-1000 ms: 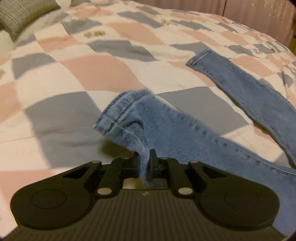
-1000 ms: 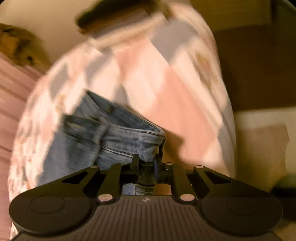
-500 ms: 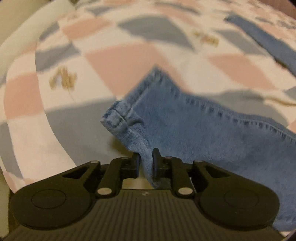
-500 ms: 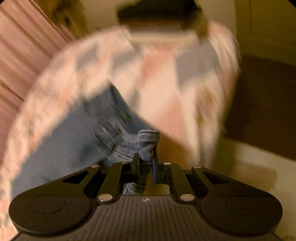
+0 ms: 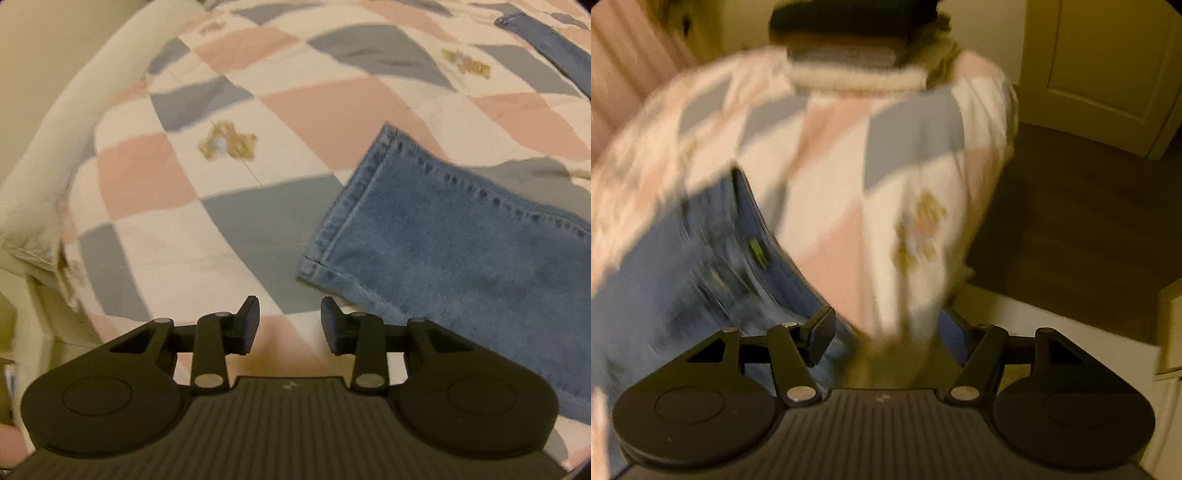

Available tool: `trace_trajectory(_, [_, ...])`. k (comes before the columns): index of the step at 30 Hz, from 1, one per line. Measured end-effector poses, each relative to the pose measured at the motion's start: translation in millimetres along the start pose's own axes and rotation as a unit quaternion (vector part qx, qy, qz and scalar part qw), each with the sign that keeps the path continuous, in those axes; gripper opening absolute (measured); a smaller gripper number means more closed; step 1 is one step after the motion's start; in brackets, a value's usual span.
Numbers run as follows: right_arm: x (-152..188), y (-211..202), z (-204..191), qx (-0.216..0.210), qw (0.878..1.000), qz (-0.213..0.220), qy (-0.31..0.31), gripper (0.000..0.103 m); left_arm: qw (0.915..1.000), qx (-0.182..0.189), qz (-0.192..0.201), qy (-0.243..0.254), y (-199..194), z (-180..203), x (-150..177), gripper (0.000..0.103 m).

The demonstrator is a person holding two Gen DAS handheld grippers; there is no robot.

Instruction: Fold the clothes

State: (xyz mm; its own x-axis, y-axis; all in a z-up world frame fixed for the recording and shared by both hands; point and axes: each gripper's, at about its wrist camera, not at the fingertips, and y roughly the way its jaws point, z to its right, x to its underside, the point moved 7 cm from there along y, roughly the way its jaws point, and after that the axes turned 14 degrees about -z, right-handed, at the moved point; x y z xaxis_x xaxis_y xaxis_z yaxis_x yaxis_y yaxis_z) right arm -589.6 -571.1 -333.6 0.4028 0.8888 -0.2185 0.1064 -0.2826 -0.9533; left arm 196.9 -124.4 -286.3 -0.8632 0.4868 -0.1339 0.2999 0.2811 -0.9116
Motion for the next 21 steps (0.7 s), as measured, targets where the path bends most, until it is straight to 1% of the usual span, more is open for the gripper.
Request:
trace_trajectory(2, [-14, -3, -18, -0.016, 1.000, 0.007, -0.009, 0.065, 0.9993, 0.033, 0.016, 0.003, -15, 17, -22, 0.033])
trace_trajectory(4, [-28, -2, -43, -0.036, 0.999, 0.013, -0.025, 0.066, 0.9964, 0.078, 0.032, 0.012, -24, 51, -58, 0.034])
trace_trajectory(5, [-35, 0, -57, -0.047, 0.998, 0.014, -0.033, 0.066, 0.9933, 0.107, 0.040, 0.020, -28, 74, -79, 0.035])
trace_trajectory(8, [-52, 20, -100, -0.059, 0.998, -0.002, -0.029, 0.066, 0.9795, 0.189, 0.049, 0.048, -39, 150, -132, 0.036])
trace_trajectory(11, [-49, 25, -139, -0.073, 0.997, -0.002, -0.035, 0.066, 0.9621, 0.258, 0.043, 0.077, -53, 221, -159, 0.036])
trace_trajectory(13, [-30, 25, -163, -0.081, 0.994, -0.015, -0.073, 0.064, 0.9539, 0.276, 0.037, 0.112, -60, 260, -161, 0.036])
trace_trajectory(14, [-21, 25, -175, -0.085, 0.992, -0.021, -0.092, 0.063, 0.9511, 0.280, 0.032, 0.127, -62, 274, -157, 0.036])
trace_trajectory(15, [-8, 24, -181, -0.078, 0.990, -0.028, -0.113, 0.061, 0.9500, 0.280, 0.022, 0.137, -61, 283, -150, 0.036])
trace_trajectory(17, [18, 22, -192, -0.064, 0.985, -0.041, -0.156, 0.061, 0.9494, 0.275, -0.003, 0.152, -57, 296, -131, 0.036])
trace_trajectory(18, [33, 21, -194, -0.053, 0.982, -0.048, -0.177, 0.061, 0.9493, 0.271, -0.013, 0.158, -56, 299, -119, 0.037])
trace_trajectory(19, [41, 17, -194, -0.052, 0.979, -0.049, -0.188, 0.061, 0.9493, 0.270, -0.020, 0.161, -56, 297, -106, 0.038])
trace_trajectory(21, [57, 9, -192, -0.051, 0.975, -0.052, -0.211, 0.061, 0.9492, 0.267, -0.034, 0.163, -56, 290, -79, 0.044])
